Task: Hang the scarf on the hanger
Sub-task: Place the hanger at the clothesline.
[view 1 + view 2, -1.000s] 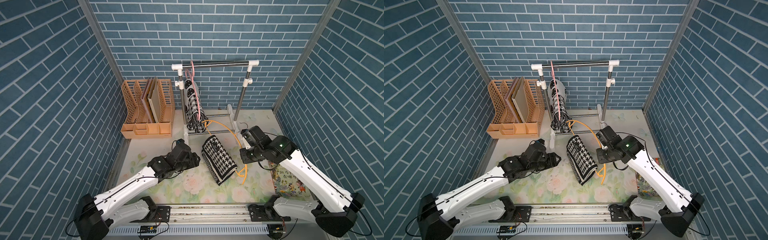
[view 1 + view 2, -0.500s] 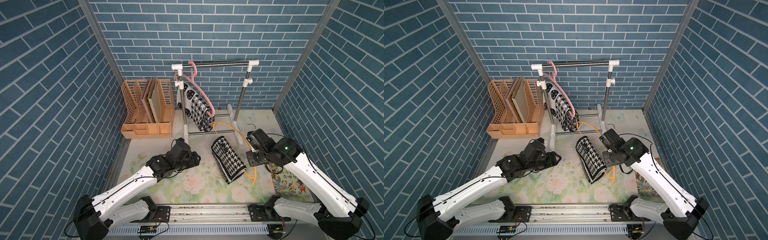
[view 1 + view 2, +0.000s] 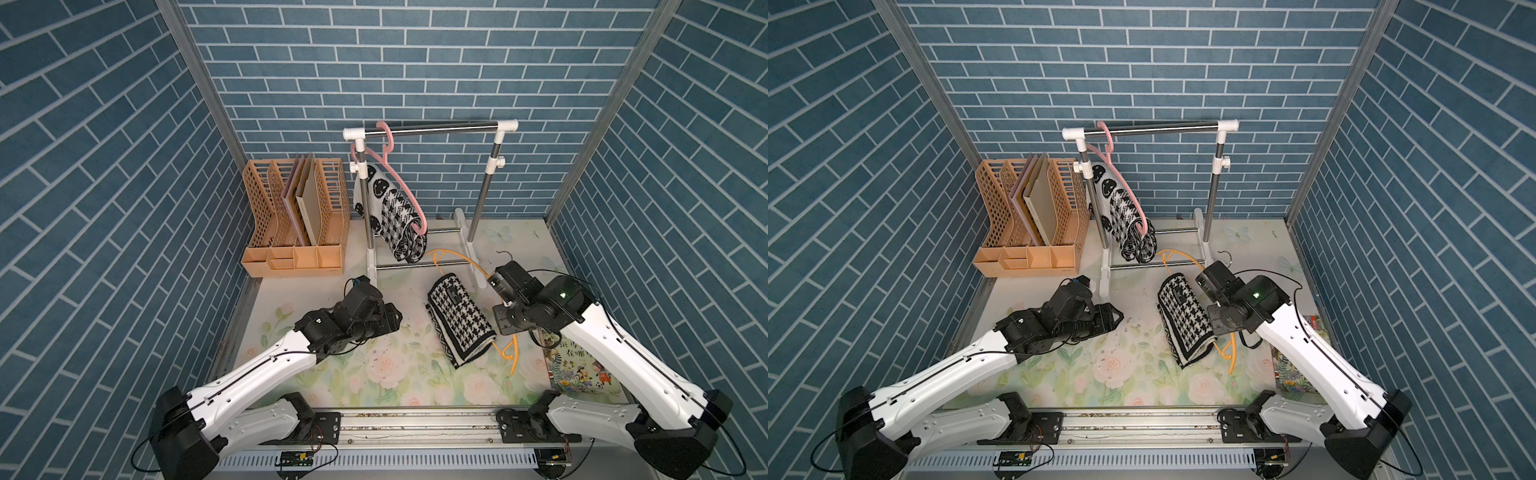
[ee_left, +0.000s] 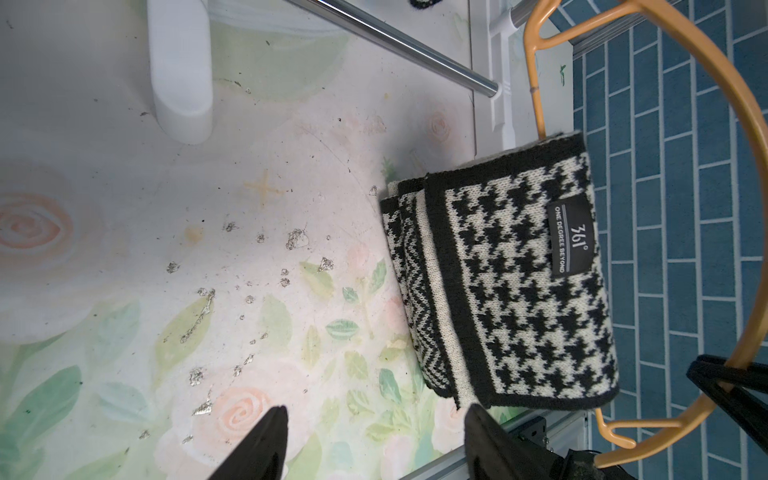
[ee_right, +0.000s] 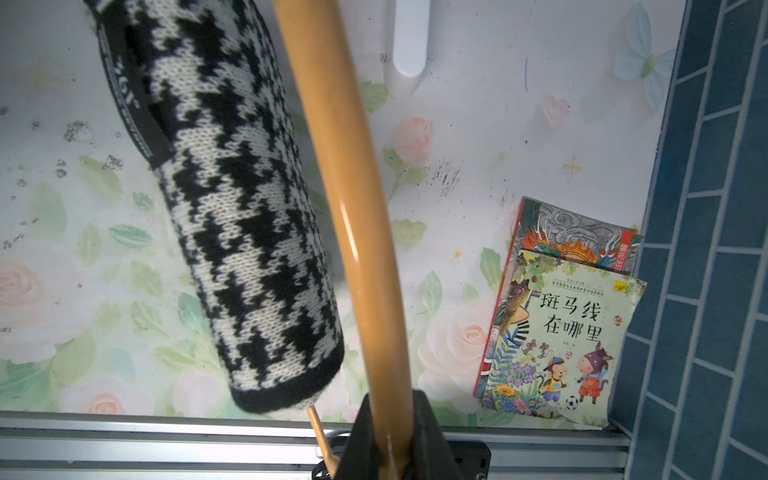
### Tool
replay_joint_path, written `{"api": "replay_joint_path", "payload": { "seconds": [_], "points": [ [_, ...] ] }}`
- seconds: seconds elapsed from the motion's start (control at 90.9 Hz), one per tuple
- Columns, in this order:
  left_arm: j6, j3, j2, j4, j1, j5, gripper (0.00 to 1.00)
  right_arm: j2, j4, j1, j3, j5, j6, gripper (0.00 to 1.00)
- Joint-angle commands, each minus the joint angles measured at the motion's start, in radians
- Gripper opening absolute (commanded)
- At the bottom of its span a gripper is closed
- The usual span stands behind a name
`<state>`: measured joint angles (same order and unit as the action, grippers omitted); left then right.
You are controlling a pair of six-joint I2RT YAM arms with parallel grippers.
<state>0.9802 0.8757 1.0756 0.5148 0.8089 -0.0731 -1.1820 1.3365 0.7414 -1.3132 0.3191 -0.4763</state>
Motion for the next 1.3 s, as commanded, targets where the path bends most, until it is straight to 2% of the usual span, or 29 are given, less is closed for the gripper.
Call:
{"api": "replay_joint_path", "payload": {
  "seconds": [0.0,0.143,0.33,0.55,0.737,0.847,1.034,1.177,1.287],
  "points": [
    [-0.002,0.051,-0.003,0.001,-0.004,-0.006,0.71,-0.042,0.002,-0.003,-0.089,0.091,-0.083,0.00],
    [-0.015,0.084,0.002,0.019,-0.005,-0.009,0.71,-0.117,-0.003,-0.003,-0.185,0.183,-0.100,0.00],
    [-0.070,0.139,0.029,0.037,-0.021,-0.056,0.72,-0.230,-0.043,-0.004,-0.336,0.261,-0.037,0.00],
    [-0.102,0.218,0.031,-0.043,-0.064,-0.221,0.70,-0.357,-0.087,-0.003,-0.521,0.290,0.026,0.00],
    [-0.084,0.423,0.108,-0.175,-0.123,-0.330,0.74,-0.494,-0.058,-0.003,-0.699,0.337,0.057,0.00],
    [-0.010,0.573,0.216,-0.265,-0.169,-0.371,0.75,-0.484,-0.110,-0.003,-0.695,0.337,0.080,0.00],
    [0.263,0.707,0.384,-0.498,-0.234,-0.442,0.75,-0.445,-0.157,-0.003,-0.656,0.301,0.095,0.00],
    [0.272,0.889,0.525,-0.462,-0.241,-0.454,0.75,-0.412,-0.174,-0.003,-0.626,0.264,0.104,0.00],
    [0.312,0.977,0.617,-0.463,-0.240,-0.490,0.76,-0.383,-0.194,-0.003,-0.599,0.253,0.110,0.00]
  ]
}}
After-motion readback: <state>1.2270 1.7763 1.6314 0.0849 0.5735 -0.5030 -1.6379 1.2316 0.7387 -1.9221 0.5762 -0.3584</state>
